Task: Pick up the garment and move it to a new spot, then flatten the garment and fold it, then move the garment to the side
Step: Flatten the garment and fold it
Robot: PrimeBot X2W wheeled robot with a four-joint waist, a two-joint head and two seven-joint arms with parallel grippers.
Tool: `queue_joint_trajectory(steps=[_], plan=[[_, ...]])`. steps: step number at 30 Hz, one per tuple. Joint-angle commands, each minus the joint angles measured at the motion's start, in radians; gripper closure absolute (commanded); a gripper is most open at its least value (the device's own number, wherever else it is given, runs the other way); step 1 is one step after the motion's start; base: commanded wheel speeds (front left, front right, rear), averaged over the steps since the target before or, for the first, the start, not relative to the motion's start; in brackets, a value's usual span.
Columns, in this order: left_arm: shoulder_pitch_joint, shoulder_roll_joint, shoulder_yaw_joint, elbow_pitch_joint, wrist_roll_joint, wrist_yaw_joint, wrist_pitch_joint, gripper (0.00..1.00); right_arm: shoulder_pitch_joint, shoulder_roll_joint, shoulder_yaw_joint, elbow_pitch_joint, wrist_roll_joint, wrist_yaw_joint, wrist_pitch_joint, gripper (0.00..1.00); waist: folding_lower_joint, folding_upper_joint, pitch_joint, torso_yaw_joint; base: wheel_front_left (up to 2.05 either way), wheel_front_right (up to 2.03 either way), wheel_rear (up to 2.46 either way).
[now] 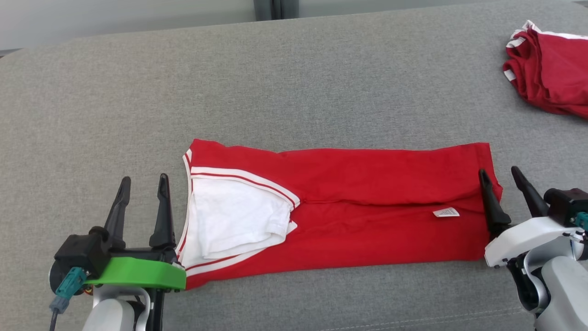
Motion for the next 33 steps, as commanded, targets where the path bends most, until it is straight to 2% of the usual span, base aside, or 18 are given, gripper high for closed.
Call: queue_joint_trajectory(steps=[1, 6, 13, 14, 15, 16, 17, 23, 33], plan=[[0.016, -0.007, 0.021, -0.001, 0.029, -0.01, -0.003, 0.0, -0.012, 0.003, 0.006, 0.029, 0.004, -0.001, 0.001, 0.0, 0.0, 0.0, 0.001, 0.008, 0.0, 0.0, 0.0], [0.026, -0.049, 0.092, 0.009, 0.123, -0.038, -0.003, 0.0, -0.031, 0.025, 0.02, 0.142, 0.032, -0.001, 0.001, 0.0, 0.0, 0.0, 0.005, 0.023, 0.0, 0.0, 0.0], [0.039, -0.084, 0.163, 0.018, 0.196, -0.065, -0.003, 0.0, -0.042, 0.052, 0.064, 0.251, 0.076, -0.001, 0.0, 0.0, 0.0, 0.0, 0.005, 0.034, 0.0, 0.0, 0.0], [0.04, -0.088, 0.174, 0.019, 0.204, -0.07, -0.003, 0.0, -0.042, 0.059, 0.075, 0.261, 0.087, -0.001, 0.0, 0.34, 0.0, 0.0, 0.004, 0.034, 0.0, 0.0, 0.0], [0.041, -0.091, 0.183, 0.021, 0.209, -0.072, -0.003, 0.0, -0.043, 0.063, 0.084, 0.267, 0.098, -0.001, 0.0, 0.62, 0.0, 0.0, 0.002, 0.034, 0.0, 0.0, 0.0], [0.042, -0.096, 0.192, 0.021, 0.215, -0.076, -0.003, 0.0, -0.046, 0.063, 0.094, 0.274, 0.11, -0.001, 0.001, 0.96, 0.0, 0.0, 0.0, 0.034, 0.0, 0.0, 0.0], [0.043, -0.099, 0.198, 0.022, 0.218, -0.079, -0.003, 0.0, -0.049, 0.063, 0.1, 0.281, 0.119, -0.001, 0.001, 1.0, 0.0, 0.0, -0.002, 0.033, 0.0, 0.0, 0.0], [0.053, -0.111, 0.226, 0.035, 0.24, -0.096, -0.003, 0.0, -0.075, 0.033, 0.095, 0.317, 0.168, -0.002, 0.0, 1.0, 0.0, 0.0, -0.026, 0.028, 0.0, 0.0, 0.0], [0.085, -0.118, 0.267, 0.042, 0.257, -0.107, -0.003, 0.0, -0.07, -0.103, 0.001, 0.351, 0.161, -0.002, -0.003, 1.0, 0.0, 0.0, -0.081, 0.009, 0.0, 0.0, 0.0]])
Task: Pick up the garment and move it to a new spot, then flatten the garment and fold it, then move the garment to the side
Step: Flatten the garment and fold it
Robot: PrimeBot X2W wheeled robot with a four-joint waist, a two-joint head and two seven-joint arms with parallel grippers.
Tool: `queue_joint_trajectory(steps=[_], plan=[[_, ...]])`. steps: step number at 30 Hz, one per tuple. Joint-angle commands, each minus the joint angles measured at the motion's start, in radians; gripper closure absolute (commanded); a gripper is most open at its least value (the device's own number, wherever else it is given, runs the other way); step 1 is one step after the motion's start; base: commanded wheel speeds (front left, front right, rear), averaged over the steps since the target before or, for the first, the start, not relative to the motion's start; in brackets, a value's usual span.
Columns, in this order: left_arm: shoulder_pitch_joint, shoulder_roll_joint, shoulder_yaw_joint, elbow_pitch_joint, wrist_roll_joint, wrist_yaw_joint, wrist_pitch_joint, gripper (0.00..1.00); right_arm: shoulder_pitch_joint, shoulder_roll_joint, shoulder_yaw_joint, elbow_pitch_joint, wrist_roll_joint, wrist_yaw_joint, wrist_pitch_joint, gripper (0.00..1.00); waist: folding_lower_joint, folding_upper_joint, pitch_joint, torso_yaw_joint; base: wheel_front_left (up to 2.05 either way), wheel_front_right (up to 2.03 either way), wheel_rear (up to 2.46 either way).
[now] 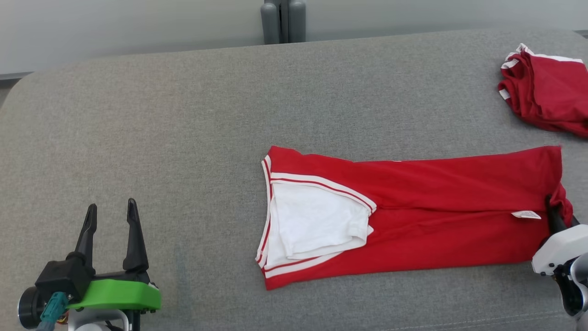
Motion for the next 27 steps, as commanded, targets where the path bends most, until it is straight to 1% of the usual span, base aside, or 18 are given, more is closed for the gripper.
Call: queue_joint_trajectory(steps=[1, 5, 9, 17, 22, 27], plan=[[0.02, -0.001, 0.006, -0.003, 0.004, -0.002, -0.003, 0.0, 0.008, -0.011, -0.001, 0.004, -0.008, -0.002, -0.002, 1.0, 0.0, -0.0001, -0.011, -0.008, 0.0, 0.0, 0.0], [0.027, -0.002, 0.011, -0.007, 0.006, -0.004, -0.003, 0.0, -0.001, -0.011, 0.01, -0.022, -0.016, -0.002, -0.002, 1.0, 0.0, -0.0001, -0.017, -0.014, 0.0, 0.0, 0.0], [0.033, -0.002, 0.009, -0.006, -0.004, -0.005, -0.003, 0.0, -0.005, 0.018, 0.036, -0.076, -0.018, -0.002, -0.002, 1.0, 0.0, -0.0001, -0.02, -0.018, 0.0, 0.0, 0.0], [0.034, -0.003, 0.003, 0.004, -0.015, 0.0, -0.003, 0.0, -0.011, 0.075, 0.13, -0.244, 0.023, -0.001, 0.047, 1.0, 0.0, -0.0001, -0.025, -0.015, 0.0, 0.0, 0.0], [0.032, -0.003, -0.007, 0.007, -0.022, 0.003, -0.003, 0.0, -0.014, 0.13, 0.214, -0.348, 0.019, -0.001, 0.094, 1.0, 0.0, -0.0001, -0.023, -0.004, 0.0, 0.0, 0.0], [0.017, -0.002, -0.022, 0.005, -0.026, 0.008, -0.003, 0.0, -0.026, 0.195, 0.292, -0.399, 0.015, -0.001, 0.128, 1.0, 0.0, -0.0001, -0.011, 0.015, 0.0, 0.0, 0.0]])
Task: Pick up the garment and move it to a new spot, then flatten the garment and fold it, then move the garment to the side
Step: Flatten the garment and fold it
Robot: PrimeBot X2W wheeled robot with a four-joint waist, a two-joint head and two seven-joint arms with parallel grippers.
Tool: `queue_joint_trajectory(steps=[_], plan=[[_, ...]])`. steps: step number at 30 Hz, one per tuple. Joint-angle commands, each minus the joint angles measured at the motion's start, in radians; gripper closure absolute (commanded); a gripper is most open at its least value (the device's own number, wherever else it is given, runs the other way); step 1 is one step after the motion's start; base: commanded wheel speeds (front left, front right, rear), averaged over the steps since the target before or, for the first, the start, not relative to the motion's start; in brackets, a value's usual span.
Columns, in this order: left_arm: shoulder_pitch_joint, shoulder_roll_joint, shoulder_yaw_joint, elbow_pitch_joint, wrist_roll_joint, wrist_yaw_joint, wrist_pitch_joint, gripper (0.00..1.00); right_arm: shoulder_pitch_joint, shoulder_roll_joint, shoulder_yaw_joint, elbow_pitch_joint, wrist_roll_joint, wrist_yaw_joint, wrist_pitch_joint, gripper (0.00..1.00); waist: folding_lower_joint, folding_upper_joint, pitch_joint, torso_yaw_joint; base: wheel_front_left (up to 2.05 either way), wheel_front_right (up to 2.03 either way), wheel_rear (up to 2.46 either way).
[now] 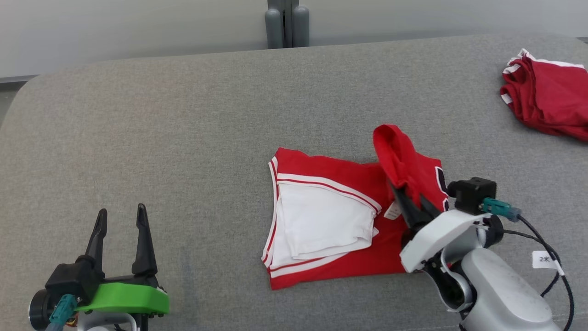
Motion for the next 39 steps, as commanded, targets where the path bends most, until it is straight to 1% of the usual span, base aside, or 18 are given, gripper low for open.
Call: queue_joint_trajectory(steps=[1, 5, 9, 13, 17, 18, 19, 20, 23, 25, 29, 35, 39], plan=[[-0.004, 0.001, -0.002, -0.002, -0.011, 0.005, -0.003, 0.0, -0.018, 0.014, 0.021, -0.007, -0.012, 0.0, 0.007, 1.0, 0.0, 0.0, 0.01, 0.011, 0.0, 0.0, 0.0], [-0.027, 0.001, -0.011, 0.006, -0.009, 0.001, -0.003, 0.0, -0.049, 0.069, 0.08, 0.004, -0.022, 0.0, 0.019, 1.0, 0.0, 0.0, 0.026, 0.028, 0.0, 0.0, 0.0], [-0.039, 0.001, -0.026, 0.01, -0.015, 0.001, -0.003, 0.0, -0.088, 0.12, 0.127, 0.049, -0.031, 0.0, 0.012, 1.0, 0.0, 0.0, 0.041, 0.047, 0.0, 0.0, 0.0], [-0.052, 0.001, -0.041, 0.015, -0.015, 0.002, -0.003, 0.0, -0.127, 0.158, 0.16, 0.105, -0.034, 0.0, -0.001, 1.0, 0.0, 0.0, 0.055, 0.065, 0.0, 0.0, 0.0], [-0.065, 0.001, -0.053, 0.023, -0.021, 0.006, -0.003, 0.0, -0.154, 0.177, 0.176, 0.176, -0.02, 0.0, -0.015, 1.0, 0.0, 0.0, 0.062, 0.079, 0.0, 0.0, 0.0], [-0.067, 0.001, -0.056, 0.024, -0.023, 0.007, -0.003, 0.0, -0.158, 0.181, 0.179, 0.191, -0.012, 0.0, -0.014, 0.93, 0.0, 0.0, 0.062, 0.081, 0.0, 0.0, 0.0], [-0.068, 0.001, -0.058, 0.027, -0.024, 0.008, -0.003, 0.0, -0.166, 0.185, 0.185, 0.202, -0.008, 0.0, -0.022, 0.53, 0.0, 0.0, 0.062, 0.083, 0.0, 0.0, 0.0], [-0.069, 0.001, -0.059, 0.027, -0.026, 0.008, -0.003, 0.0, -0.172, 0.187, 0.19, 0.21, -0.003, 0.0, -0.029, 0.0, 0.0, 0.0, 0.062, 0.083, 0.0, 0.0, 0.0], [-0.065, 0.001, -0.056, 0.029, -0.026, 0.012, -0.003, 0.0, -0.185, 0.185, 0.191, 0.234, -0.008, 0.0, -0.063, 0.0, 0.0, 0.0, 0.056, 0.077, 0.0, 0.0, 0.0], [-0.059, 0.001, -0.054, 0.03, -0.024, 0.013, -0.003, 0.0, -0.195, 0.172, 0.183, 0.24, -0.027, 0.0, -0.087, 0.0, 0.0, 0.0, 0.05, 0.069, 0.0, 0.0, 0.0], [-0.049, 0.001, -0.049, 0.032, -0.017, 0.012, -0.003, 0.0, -0.194, 0.122, 0.135, 0.212, -0.052, 0.0, -0.117, 0.0, 0.0, 0.0, 0.038, 0.05, 0.0, 0.0, 0.0], [-0.039, 0.001, -0.044, 0.032, -0.012, 0.008, -0.003, 0.0, -0.132, 0.022, 0.008, 0.118, -0.098, 0.0, -0.127, 0.0, 0.0, 0.0, 0.02, 0.032, 0.0, 0.0, 0.0], [-0.029, 0.001, -0.037, 0.029, -0.007, 0.005, -0.003, 0.0, -0.058, -0.012, -0.081, 0.041, -0.15, 0.0, -0.128, 0.0, 0.0, 0.0, 0.009, 0.023, 0.0, 0.0, 0.0]])
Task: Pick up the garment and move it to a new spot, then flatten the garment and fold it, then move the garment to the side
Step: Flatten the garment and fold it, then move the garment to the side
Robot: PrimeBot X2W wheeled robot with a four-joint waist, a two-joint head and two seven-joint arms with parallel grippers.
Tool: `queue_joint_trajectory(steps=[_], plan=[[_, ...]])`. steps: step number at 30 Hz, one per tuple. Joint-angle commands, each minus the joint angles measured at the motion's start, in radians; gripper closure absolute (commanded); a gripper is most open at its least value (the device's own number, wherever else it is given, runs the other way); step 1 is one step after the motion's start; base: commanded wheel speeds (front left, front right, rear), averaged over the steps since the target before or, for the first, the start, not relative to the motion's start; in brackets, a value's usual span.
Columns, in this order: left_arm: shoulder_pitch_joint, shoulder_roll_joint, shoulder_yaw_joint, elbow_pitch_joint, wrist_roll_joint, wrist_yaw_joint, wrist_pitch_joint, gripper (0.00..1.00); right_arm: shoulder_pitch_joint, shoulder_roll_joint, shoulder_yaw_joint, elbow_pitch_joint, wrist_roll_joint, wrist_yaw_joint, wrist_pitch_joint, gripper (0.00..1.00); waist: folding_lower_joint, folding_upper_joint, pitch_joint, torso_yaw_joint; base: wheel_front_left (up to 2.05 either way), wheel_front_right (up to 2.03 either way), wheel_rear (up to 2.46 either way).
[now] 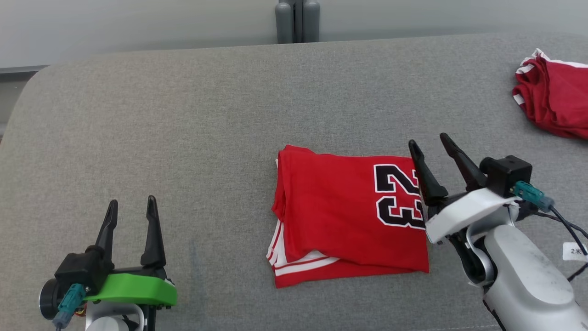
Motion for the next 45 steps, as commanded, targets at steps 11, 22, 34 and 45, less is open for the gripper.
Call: queue_joint_trajectory(steps=[11, 22, 34, 45], plan=[[0.044, 0.001, 0.024, -0.003, 0.025, -0.006, -0.003, 0.0, 0.237, 0.027, -0.206, -0.228, -0.137, 0.0, -0.003, 0.0, 0.0, -0.0001, -0.048, -0.034, 0.0, 0.0, 0.0], [0.068, 0.001, 0.024, -0.005, 0.051, -0.007, -0.003, 0.0, 0.382, 0.068, -0.283, -0.325, -0.193, 0.0, -0.003, 0.0, 0.0, -0.0001, -0.094, -0.046, 0.0, 0.0, 0.0], [0.088, 0.002, 0.022, 0.015, 0.069, -0.004, -0.003, 0.0, 0.445, 0.093, -0.31, -0.32, -0.245, 0.0, -0.003, 0.0, 0.0, -0.0001, -0.135, -0.042, 0.0, 0.0, 0.0], [0.095, 0.003, 0.021, 0.016, 0.064, 0.002, -0.003, 0.0, 0.448, 0.093, -0.293, -0.291, -0.254, 0.0, -0.003, 0.0, 0.0, -0.0001, -0.135, -0.037, 0.0, 0.0, 0.0]])
